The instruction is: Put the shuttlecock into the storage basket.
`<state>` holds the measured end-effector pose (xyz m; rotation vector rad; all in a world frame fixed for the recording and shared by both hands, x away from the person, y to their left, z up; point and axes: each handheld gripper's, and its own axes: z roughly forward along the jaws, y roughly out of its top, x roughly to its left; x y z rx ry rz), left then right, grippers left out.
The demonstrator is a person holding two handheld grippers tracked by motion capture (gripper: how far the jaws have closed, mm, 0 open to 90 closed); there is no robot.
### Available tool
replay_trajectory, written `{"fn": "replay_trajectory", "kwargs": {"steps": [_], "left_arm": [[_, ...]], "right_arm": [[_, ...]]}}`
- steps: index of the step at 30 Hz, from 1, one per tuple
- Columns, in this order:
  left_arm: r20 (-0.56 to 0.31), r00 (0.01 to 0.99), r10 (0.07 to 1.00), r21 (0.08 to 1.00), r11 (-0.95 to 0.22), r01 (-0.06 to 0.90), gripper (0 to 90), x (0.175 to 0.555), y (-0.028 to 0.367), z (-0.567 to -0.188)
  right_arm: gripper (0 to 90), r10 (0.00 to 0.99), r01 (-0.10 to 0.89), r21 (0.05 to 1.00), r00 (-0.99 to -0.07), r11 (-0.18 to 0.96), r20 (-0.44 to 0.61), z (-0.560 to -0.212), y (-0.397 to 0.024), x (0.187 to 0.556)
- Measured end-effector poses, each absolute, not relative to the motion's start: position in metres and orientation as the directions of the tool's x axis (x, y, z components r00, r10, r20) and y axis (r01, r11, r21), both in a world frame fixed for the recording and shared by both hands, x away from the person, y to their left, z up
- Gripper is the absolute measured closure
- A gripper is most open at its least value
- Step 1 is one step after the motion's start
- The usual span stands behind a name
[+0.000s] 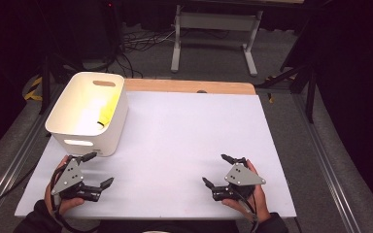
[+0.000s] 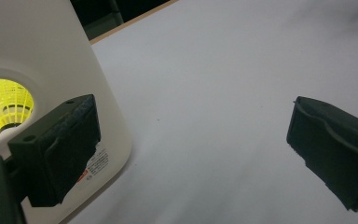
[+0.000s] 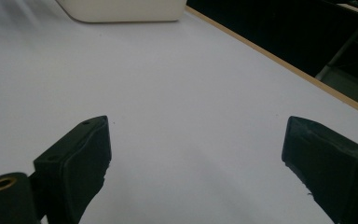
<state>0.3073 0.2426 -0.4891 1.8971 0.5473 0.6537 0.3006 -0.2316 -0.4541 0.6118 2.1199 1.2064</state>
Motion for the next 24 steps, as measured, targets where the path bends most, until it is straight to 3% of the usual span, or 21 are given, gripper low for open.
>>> {"fn": "replay_trajectory", "kwargs": {"steps": [24], "left_arm": [[0.186, 0.754, 0.630, 0.919, -0.384, 0.094, 3.9, 0.3085, 0.2388, -0.4900]], "right_arm": [[9.3, 0.655, 0.088, 0.873, -0.698, 0.480, -0.290, -0.4535, -0.2330, 0.3006]]}}
